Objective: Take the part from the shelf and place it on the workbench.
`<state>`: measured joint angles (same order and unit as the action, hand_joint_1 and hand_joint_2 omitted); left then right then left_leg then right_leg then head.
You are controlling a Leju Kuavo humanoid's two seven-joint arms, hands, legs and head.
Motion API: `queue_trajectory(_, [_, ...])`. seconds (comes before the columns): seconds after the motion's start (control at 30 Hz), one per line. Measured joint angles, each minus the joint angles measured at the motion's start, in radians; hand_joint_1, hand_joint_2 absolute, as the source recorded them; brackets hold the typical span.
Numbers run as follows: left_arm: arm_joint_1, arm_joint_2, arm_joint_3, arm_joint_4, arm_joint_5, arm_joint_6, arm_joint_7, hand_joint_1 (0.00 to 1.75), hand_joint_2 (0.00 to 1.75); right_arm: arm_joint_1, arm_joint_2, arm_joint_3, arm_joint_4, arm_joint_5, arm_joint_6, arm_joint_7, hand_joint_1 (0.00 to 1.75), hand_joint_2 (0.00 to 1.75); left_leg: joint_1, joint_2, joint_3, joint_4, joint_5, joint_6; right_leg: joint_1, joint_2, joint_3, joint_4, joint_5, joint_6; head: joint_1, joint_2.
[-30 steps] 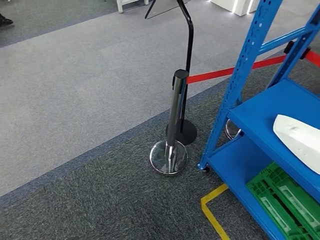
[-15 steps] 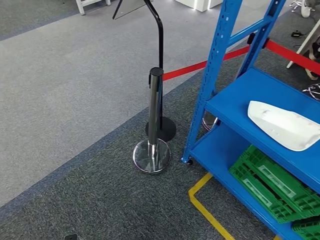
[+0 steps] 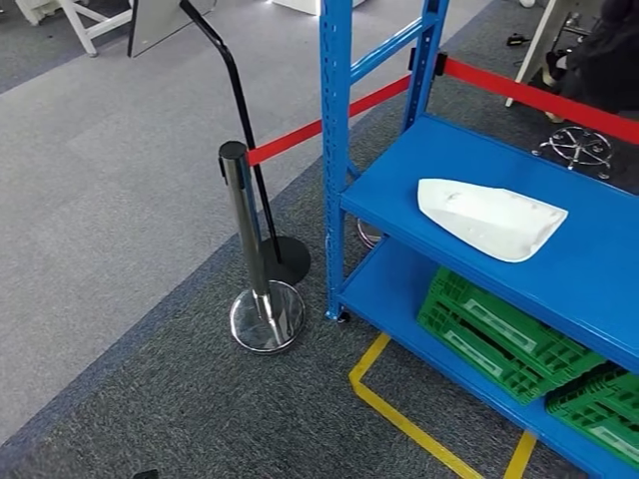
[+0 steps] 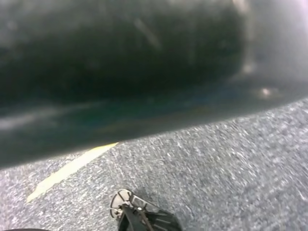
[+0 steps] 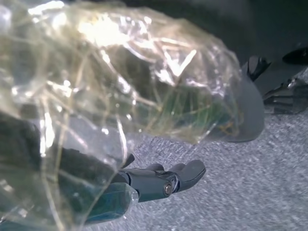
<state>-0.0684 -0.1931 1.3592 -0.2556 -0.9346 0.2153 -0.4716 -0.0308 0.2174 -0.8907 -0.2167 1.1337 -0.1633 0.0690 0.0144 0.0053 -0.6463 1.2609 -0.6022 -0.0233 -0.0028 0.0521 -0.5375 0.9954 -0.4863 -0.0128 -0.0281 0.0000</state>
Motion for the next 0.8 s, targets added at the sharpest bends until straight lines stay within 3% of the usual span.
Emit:
queue_trajectory(0.03, [0.000,0.000,0.000,0.000,0.000,0.000,0.000,0.00,0.00,0.000,0.000,0.000,0.000,0.000,0.000,0.000,0.00,0.00,-0.001,-0.010,0.019,-0.052,0.041,0.007,0.001,0.014,0.002,0.000,0.000,0.000,0.000,0.000])
queue_trajectory(0.1, [0.000,0.003,0.000,0.000,0.000,0.000,0.000,0.00,0.00,-0.002,0.001,0.000,0.000,0.000,0.000,0.000,0.00,0.00,-0.004,-0.062,0.069,-0.183,0.111,0.025,0.003,0.041,0.002,0.001,-0.001,0.002,0.000,0.000])
queue_trajectory(0.17, [0.000,0.004,0.001,0.000,0.000,0.000,0.000,0.00,0.00,-0.003,0.002,0.000,0.000,0.000,0.001,0.000,0.00,0.00,-0.006,-0.095,0.097,-0.255,0.129,0.034,0.001,0.064,-0.006,0.003,0.001,0.010,0.000,0.000])
queue_trajectory(0.23, [-0.003,0.003,0.001,0.000,0.000,0.000,0.000,0.00,0.00,-0.001,0.002,0.000,0.000,0.000,0.001,0.000,0.00,0.00,-0.005,-0.078,0.103,-0.270,0.126,0.035,-0.001,0.082,-0.018,0.002,0.003,0.023,-0.001,0.000])
queue_trajectory(0.3, [-0.006,0.001,0.001,0.000,0.000,0.000,0.000,0.00,0.00,0.002,0.002,0.000,0.000,0.000,0.000,0.000,0.00,0.00,-0.002,-0.053,0.107,-0.282,0.131,0.042,0.000,0.043,-0.036,0.028,-0.019,0.034,0.003,0.000])
queue_trajectory(0.37, [-0.003,0.001,0.001,0.000,0.000,0.000,0.000,0.00,0.00,-0.002,0.002,0.000,0.000,0.000,0.000,0.000,0.00,0.00,-0.001,-0.020,0.110,-0.288,0.132,0.049,0.000,-0.019,-0.086,0.134,-0.086,0.045,0.009,0.000])
queue_trajectory(0.43, [0.000,0.001,0.000,0.000,0.000,0.000,0.000,0.00,0.00,-0.004,0.002,0.000,0.000,0.000,0.000,0.000,0.00,0.00,-0.003,0.013,0.109,-0.288,0.131,0.051,-0.005,-0.040,-0.147,0.262,-0.146,0.057,0.011,0.000])
queue_trajectory(0.47, [0.000,0.000,0.000,0.000,0.000,0.000,0.000,0.00,0.00,-0.002,0.001,0.000,0.000,0.000,0.000,0.000,0.00,0.00,-0.003,0.027,0.109,-0.287,0.130,0.050,-0.008,-0.043,-0.159,0.289,-0.149,0.061,0.011,0.000])
queue_trajectory(0.5, [0.000,0.000,0.001,0.000,0.000,0.000,0.000,0.00,0.00,0.000,0.001,0.000,0.000,0.000,0.000,0.000,0.00,0.00,-0.003,0.039,0.110,-0.287,0.128,0.048,-0.011,-0.047,-0.148,0.272,-0.131,0.065,0.012,0.000])
queue_trajectory(0.57, [-0.002,-0.001,0.001,0.000,0.000,0.000,0.000,0.00,0.00,0.001,0.000,0.000,0.000,0.000,0.000,0.000,0.00,0.00,-0.002,0.062,0.115,-0.285,0.124,0.041,-0.015,-0.077,-0.073,0.137,-0.064,0.069,0.012,0.000])
queue_trajectory(0.63, [-0.002,-0.002,0.001,0.000,0.000,0.000,0.000,0.00,0.00,-0.001,0.000,0.000,0.000,0.000,0.001,0.000,0.00,0.00,-0.007,0.079,0.121,-0.280,0.117,0.029,-0.016,-0.116,-0.006,0.021,-0.022,0.061,0.010,0.000])
queue_trajectory(0.67, [-0.002,-0.002,0.001,0.000,0.000,0.000,0.000,0.00,0.00,-0.002,0.000,0.000,0.000,0.000,0.001,0.000,0.00,0.00,-0.009,0.086,0.124,-0.278,0.115,0.023,-0.015,-0.125,0.003,0.001,-0.018,0.053,0.008,0.000])
queue_trajectory(0.73, [-0.005,-0.003,0.001,0.000,0.001,0.000,0.000,0.00,0.00,-0.002,0.000,0.000,0.000,0.000,0.002,0.000,0.00,0.00,-0.008,0.099,0.130,-0.278,0.113,0.012,-0.013,-0.108,-0.002,0.001,-0.017,0.036,0.006,0.000])
queue_trajectory(0.8, [-0.007,-0.003,0.001,0.000,0.002,0.000,0.000,0.00,0.00,-0.001,0.000,0.000,0.000,0.000,0.002,0.000,0.00,0.00,-0.003,0.076,0.126,-0.259,0.091,-0.001,-0.014,-0.089,-0.001,-0.001,-0.012,0.021,0.005,0.000])
